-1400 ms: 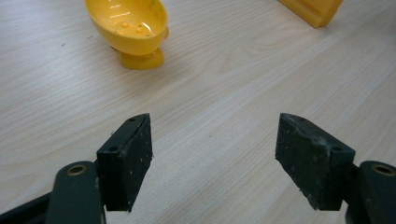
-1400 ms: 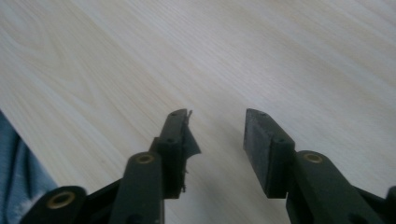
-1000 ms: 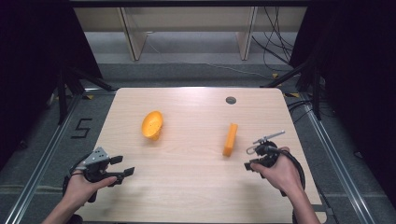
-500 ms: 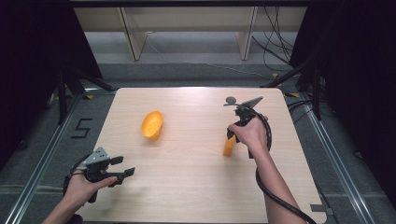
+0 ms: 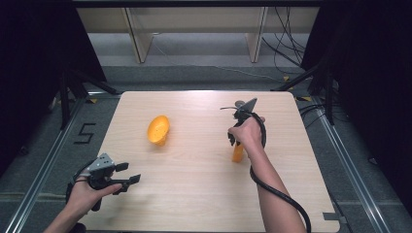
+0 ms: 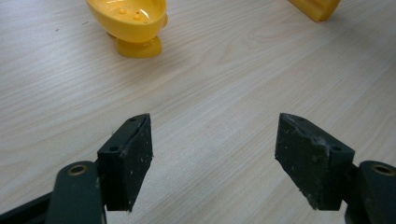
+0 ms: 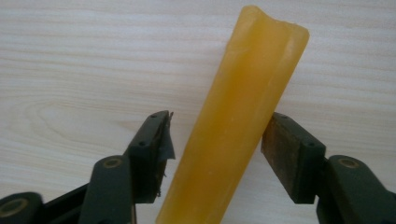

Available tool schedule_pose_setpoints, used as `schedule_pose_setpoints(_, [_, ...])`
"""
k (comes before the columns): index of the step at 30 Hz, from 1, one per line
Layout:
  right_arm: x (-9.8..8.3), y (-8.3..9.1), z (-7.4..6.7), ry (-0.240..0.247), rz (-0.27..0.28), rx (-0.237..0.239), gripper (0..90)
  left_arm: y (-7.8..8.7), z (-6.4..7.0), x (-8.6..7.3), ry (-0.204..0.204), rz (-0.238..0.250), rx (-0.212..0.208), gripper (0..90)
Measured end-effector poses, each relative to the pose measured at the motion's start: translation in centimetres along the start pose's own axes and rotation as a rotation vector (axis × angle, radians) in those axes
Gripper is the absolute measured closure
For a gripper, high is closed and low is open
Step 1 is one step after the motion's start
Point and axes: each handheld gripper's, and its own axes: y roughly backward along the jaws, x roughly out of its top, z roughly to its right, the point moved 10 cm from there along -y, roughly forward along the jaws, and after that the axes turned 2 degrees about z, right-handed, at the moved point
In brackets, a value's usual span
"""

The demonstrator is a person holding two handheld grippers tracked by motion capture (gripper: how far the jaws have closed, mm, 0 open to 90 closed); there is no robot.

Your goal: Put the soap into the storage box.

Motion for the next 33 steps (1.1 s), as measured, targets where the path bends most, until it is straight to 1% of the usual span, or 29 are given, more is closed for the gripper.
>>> schedule_pose_setpoints(1, [0.1, -0.2, -0.3, -0.032, 0.003, 0.005, 46.6, 0.0, 0.0, 0.0, -0.001, -0.005, -0.002, 27.0])
schedule_pose_setpoints(2, [0.2, -0.5, -0.1, 0.006, 0.007, 0.024, 47.9, 0.0, 0.0, 0.0, -0.001, -0.002, -0.003, 27.0])
schedule_pose_setpoints(3, [0.0, -0.5, 0.5, 0.040, -0.009, -0.030, 48.0, 0.0, 0.0, 0.0, -0.001, 0.000, -0.001, 27.0])
schedule_pose_setpoints(4, [0.1, -0.7, 0.6, 0.048, -0.009, -0.027, 47.9, 0.0, 0.0, 0.0, -0.001, 0.001, 0.002, 27.0])
schedule_pose_setpoints(5, [0.0, -0.7, 0.4, 0.028, -0.016, -0.024, 48.3, 0.0, 0.0, 0.0, 0.003, -0.001, 0.001, 27.0])
schedule_pose_setpoints(6, [0.0, -0.7, 0.4, 0.028, -0.016, -0.024, 48.3, 0.0, 0.0, 0.0, 0.003, -0.001, 0.001, 27.0])
schedule_pose_setpoints(7, [0.1, -0.8, 0.5, 0.079, -0.018, -0.016, 49.8, 0.0, 0.0, 0.0, -0.001, -0.005, -0.003, 27.0])
schedule_pose_setpoints(8, [-0.1, -0.8, 0.7, 0.102, -0.030, -0.017, 50.1, -0.1, 0.0, 0.0, -0.001, -0.005, -0.003, 27.0])
schedule_pose_setpoints(9, [-0.1, -0.8, 0.7, 0.102, -0.030, -0.017, 50.1, -0.1, 0.0, 0.0, -0.001, -0.005, -0.003, 27.0])
schedule_pose_setpoints(11, [0.0, -1.2, 0.8, 0.124, -0.032, -0.014, 51.8, -0.1, 0.0, 0.0, 0.001, -0.004, -0.004, 27.0])
schedule_pose_setpoints(12, [0.2, -1.3, 0.7, 0.118, -0.013, -0.011, 52.6, -0.1, 0.1, 0.0, 0.007, -0.004, -0.005, 27.0])
schedule_pose_setpoints(13, [0.2, -1.4, 0.6, 0.126, -0.013, -0.013, 53.6, -0.1, 0.1, -0.1, 0.016, -0.004, -0.006, 27.0])
schedule_pose_setpoints(14, [0.1, -1.3, 0.7, 0.153, -0.014, -0.022, 54.9, -0.1, 0.0, -0.1, 0.003, -0.005, -0.003, 27.0])
schedule_pose_setpoints(16, [-0.1, -1.2, 0.8, 0.186, -0.039, -0.034, 58.8, -0.1, -0.1, -0.1, 0.000, -0.007, 0.009, 27.0])
schedule_pose_setpoints(18, [-0.1, -1.1, 1.3, 0.244, -0.038, -0.053, 61.6, -0.2, 0.0, -0.1, 0.001, -0.003, -0.002, 27.0])
schedule_pose_setpoints(19, [-0.1, -1.1, 1.5, 0.269, -0.034, -0.048, 61.7, -0.2, 0.1, -0.1, 0.014, -0.002, -0.009, 27.1])
schedule_pose_setpoints(21, [-0.5, -1.0, 1.6, 0.332, -0.043, -0.015, 61.7, -0.1, 0.0, 0.0, -0.011, 0.001, -0.008, 27.2])
schedule_pose_setpoints(22, [-0.5, -1.0, 1.6, 0.332, -0.043, -0.015, 61.7, -0.1, 0.0, 0.0, -0.011, 0.001, -0.008, 27.4])
schedule_pose_setpoints(23, [-1.0, -1.0, 1.8, 0.460, -0.038, 0.007, 61.8, 0.0, 0.0, 0.0, -0.019, 0.002, -0.005, 27.5])
schedule_pose_setpoints(24, [-1.2, -1.0, 1.9, 0.538, -0.029, 0.010, 61.8, 0.0, 0.1, 0.1, -0.023, 0.001, -0.001, 27.5])
schedule_pose_setpoints(25, [-1.2, -1.0, 1.9, 0.538, -0.029, 0.010, 61.8, 0.0, 0.1, 0.1, -0.023, 0.001, -0.001, 27.5])
schedule_pose_setpoints(26, [-1.7, -0.8, 2.2, 0.657, -0.050, -0.032, 61.7, -0.2, 0.2, 0.1, -0.032, 0.014, -0.019, 27.5])
schedule_pose_setpoints(27, [-3.2, -0.6, 1.3, 1.028, -0.029, 0.048, 61.8, -0.2, 0.5, 0.2, -0.054, 0.011, -0.031, 27.5])
schedule_pose_setpoints(28, [-4.0, -0.3, 1.5, 1.107, -0.061, 0.057, 61.8, -0.3, 0.8, 0.3, -0.066, 0.016, -0.041, 27.5])
schedule_pose_setpoints(29, [-5.0, -0.2, 0.9, 1.222, -0.043, 0.095, 61.8, -0.3, 1.0, 0.4, -0.077, 0.024, -0.049, 27.7])
schedule_pose_setpoints(30, [-6.4, 0.3, 0.5, 1.186, -0.077, 0.104, 61.8, -0.4, 1.2, 0.5, -0.085, 0.026, -0.056, 27.8])
schedule_pose_setpoints(31, [-6.9, 0.4, 0.5, 1.302, -0.094, 0.120, 61.9, -0.4, 1.5, 0.5, -0.093, 0.025, -0.068, 28.0])
schedule_pose_setpoints(32, [-7.9, 0.8, 0.3, 1.284, -0.112, 0.105, 61.8, -0.5, 1.9, 0.5, -0.085, 0.026, -0.076, 28.2])
schedule_pose_setpoints(33, [-8.5, 0.9, 0.1, 1.306, -0.112, 0.112, 61.8, -0.6, 2.2, 0.6, -0.098, 0.032, -0.088, 28.4])
